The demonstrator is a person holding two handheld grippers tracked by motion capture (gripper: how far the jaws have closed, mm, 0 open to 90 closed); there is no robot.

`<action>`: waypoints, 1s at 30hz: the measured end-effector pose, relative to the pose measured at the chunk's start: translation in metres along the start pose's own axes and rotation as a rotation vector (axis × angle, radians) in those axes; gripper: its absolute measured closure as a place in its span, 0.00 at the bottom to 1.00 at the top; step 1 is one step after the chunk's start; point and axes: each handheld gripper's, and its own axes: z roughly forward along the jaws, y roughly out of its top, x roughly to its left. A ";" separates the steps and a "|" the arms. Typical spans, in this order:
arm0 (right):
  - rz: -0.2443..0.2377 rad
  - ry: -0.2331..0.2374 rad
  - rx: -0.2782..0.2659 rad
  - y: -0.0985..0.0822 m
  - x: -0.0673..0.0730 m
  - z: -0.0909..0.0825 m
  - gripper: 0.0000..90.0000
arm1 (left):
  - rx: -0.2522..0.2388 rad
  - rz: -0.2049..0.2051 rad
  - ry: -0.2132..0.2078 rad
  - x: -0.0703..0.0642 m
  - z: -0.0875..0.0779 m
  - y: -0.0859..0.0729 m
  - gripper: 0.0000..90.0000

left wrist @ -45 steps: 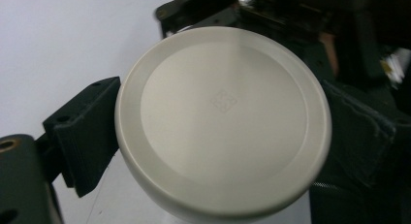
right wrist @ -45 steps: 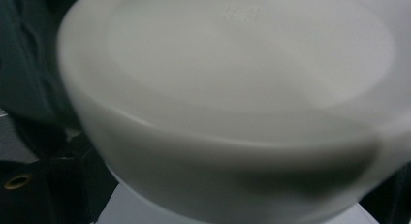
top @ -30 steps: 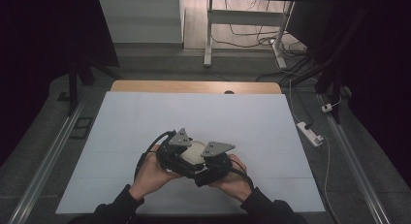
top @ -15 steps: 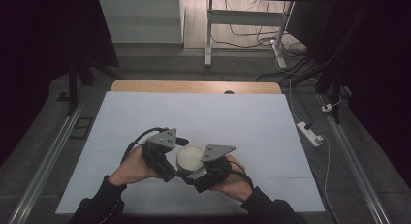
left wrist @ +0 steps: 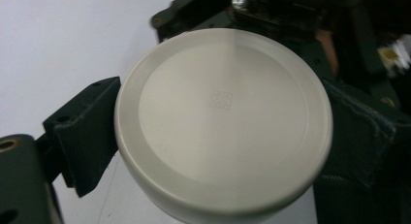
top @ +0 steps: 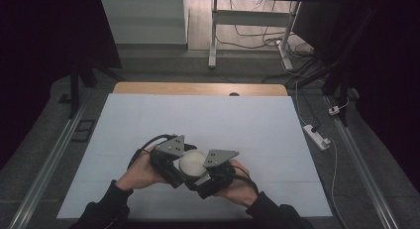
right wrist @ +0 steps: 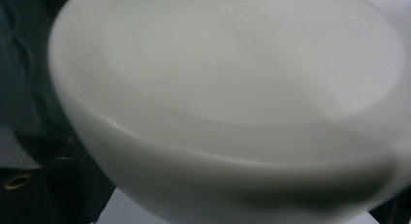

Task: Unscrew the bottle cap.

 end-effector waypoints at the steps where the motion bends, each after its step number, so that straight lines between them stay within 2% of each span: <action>1: 0.008 -0.010 0.001 0.000 -0.001 0.000 0.07 | 0.002 -0.021 0.015 0.000 0.001 0.001 0.08; 7: 0.059 -0.077 0.004 -0.002 -0.007 0.001 0.07 | 0.017 -0.137 0.130 -0.002 0.009 0.007 0.09; 10: 0.070 -0.116 0.013 -0.002 -0.008 0.002 0.07 | 0.033 -0.160 0.179 -0.006 0.014 0.010 0.09; 14: 0.085 -0.130 0.021 -0.004 -0.009 0.004 0.07 | 0.030 -0.184 0.186 -0.004 0.016 0.010 0.09; 18: 0.086 -0.131 0.018 -0.003 -0.010 0.004 0.07 | 0.001 -0.208 0.179 -0.004 0.014 0.010 0.09; 20: 0.083 -0.132 0.017 -0.004 -0.010 0.004 0.07 | 0.005 -0.198 0.185 -0.004 0.011 0.011 0.09; 23: 0.080 -0.130 0.017 -0.004 -0.010 0.004 0.07 | -0.013 -0.205 0.202 -0.006 0.009 0.013 0.09; 30: 0.078 -0.133 0.016 -0.004 -0.010 0.004 0.07 | -0.020 -0.206 0.224 -0.006 0.000 0.014 0.09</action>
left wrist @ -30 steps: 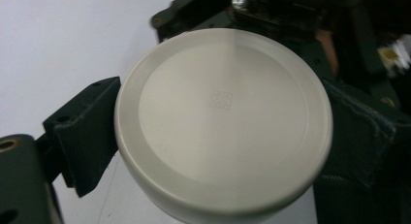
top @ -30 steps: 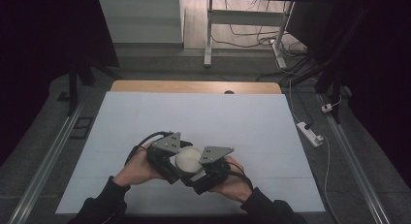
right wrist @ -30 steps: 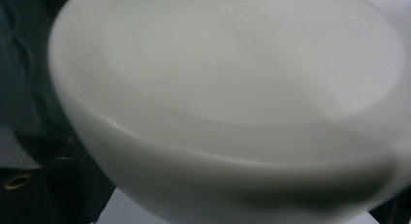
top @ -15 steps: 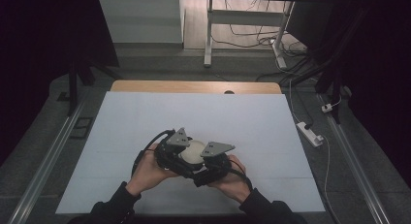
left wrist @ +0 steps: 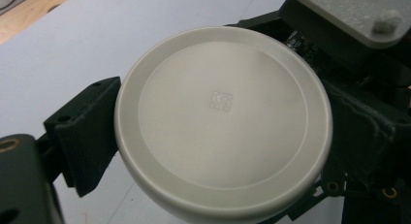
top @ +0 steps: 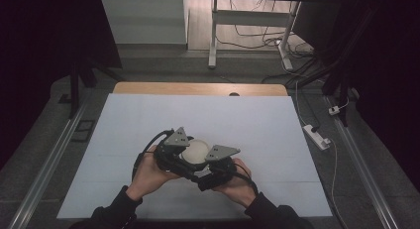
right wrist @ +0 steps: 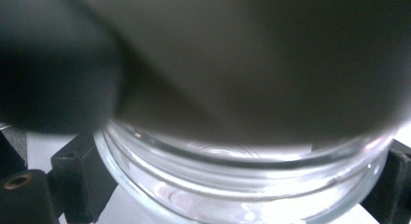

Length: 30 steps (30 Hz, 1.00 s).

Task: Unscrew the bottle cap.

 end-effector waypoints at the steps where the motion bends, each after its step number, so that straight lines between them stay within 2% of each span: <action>1: 0.000 -0.003 0.000 0.000 0.000 0.000 0.07 | -0.003 -0.003 0.003 0.001 -0.001 0.000 0.09; 13: 0.002 -0.024 -0.004 -0.002 -0.008 -0.003 0.07 | -0.027 -0.015 0.009 0.002 -0.017 -0.003 0.09; 30: 0.014 -0.061 -0.010 -0.004 -0.024 -0.007 0.07 | -0.042 -0.017 -0.004 -0.009 -0.032 -0.017 0.09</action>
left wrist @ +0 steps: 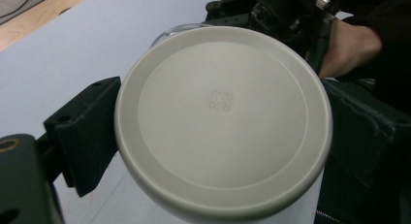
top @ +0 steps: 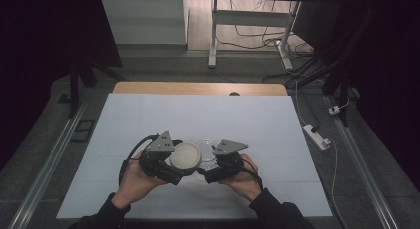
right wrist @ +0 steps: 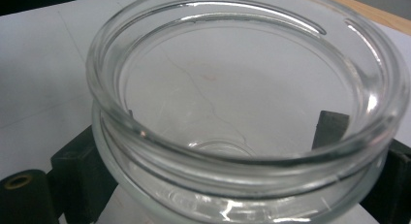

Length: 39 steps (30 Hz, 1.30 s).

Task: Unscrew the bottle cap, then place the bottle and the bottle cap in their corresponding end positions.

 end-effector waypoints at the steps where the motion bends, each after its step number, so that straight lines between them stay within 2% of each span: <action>1: -0.001 -0.001 -0.001 0.000 -0.001 0.000 0.07 | -0.001 -0.001 -0.003 -0.001 0.000 -0.001 0.09; 10: 0.005 -0.007 -0.002 0.000 -0.006 -0.001 0.07 | -0.007 -0.002 -0.036 -0.005 0.000 -0.010 0.09; 24: 0.020 -0.010 -0.004 0.001 -0.014 -0.002 0.07 | 0.009 0.005 -0.054 -0.011 0.007 -0.028 0.09; 39: 0.031 -0.016 -0.015 0.005 -0.021 -0.001 0.07 | 0.001 0.020 -0.079 -0.017 0.017 -0.035 0.09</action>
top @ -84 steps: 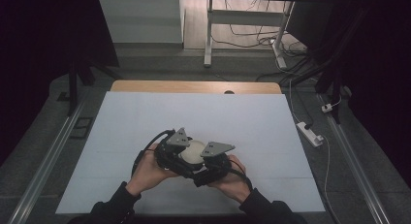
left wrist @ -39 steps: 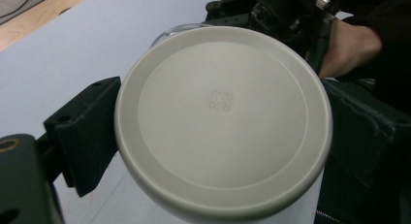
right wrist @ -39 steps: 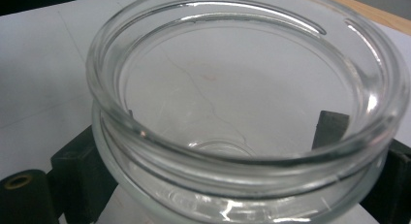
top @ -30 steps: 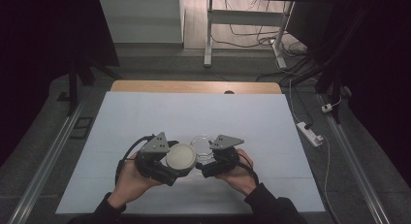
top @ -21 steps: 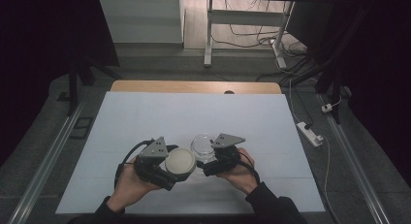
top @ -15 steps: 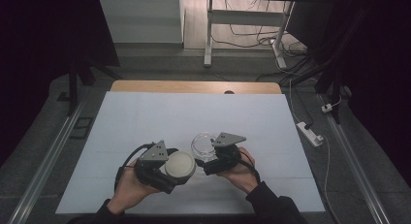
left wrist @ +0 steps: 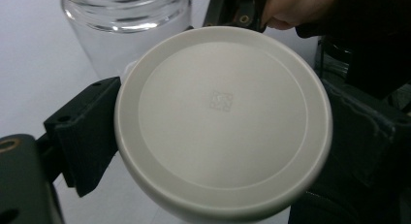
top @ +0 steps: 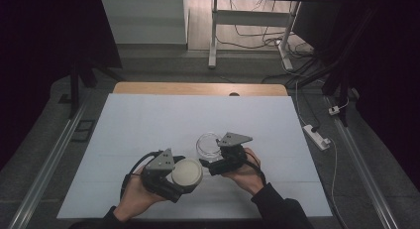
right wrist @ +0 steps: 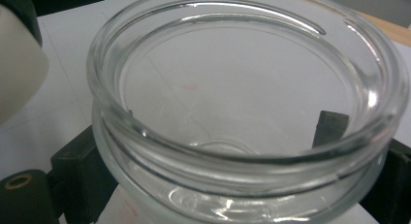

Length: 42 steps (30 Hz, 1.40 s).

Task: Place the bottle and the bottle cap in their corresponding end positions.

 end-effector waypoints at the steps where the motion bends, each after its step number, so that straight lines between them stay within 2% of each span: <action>1: -0.001 0.000 0.000 0.000 0.000 0.000 0.07 | 0.002 0.005 0.000 -0.001 0.003 -0.001 0.09; 8: 0.003 -0.006 -0.006 0.004 -0.005 0.005 0.07 | 0.011 0.018 -0.010 -0.003 0.012 -0.004 0.09; 19: 0.012 -0.030 0.001 0.008 -0.015 0.016 0.07 | 0.027 0.036 -0.002 -0.004 0.029 -0.010 0.09; 28: 0.025 -0.055 0.008 0.010 -0.026 0.027 0.07 | 0.042 0.053 0.024 0.000 0.044 -0.015 0.09; 33: 0.031 -0.066 0.009 0.012 -0.032 0.034 0.07 | 0.036 0.029 0.028 0.004 0.052 -0.018 0.09; 42: 0.036 -0.081 0.012 0.016 -0.041 0.048 0.07 | 0.042 0.022 0.020 0.008 0.067 -0.019 0.09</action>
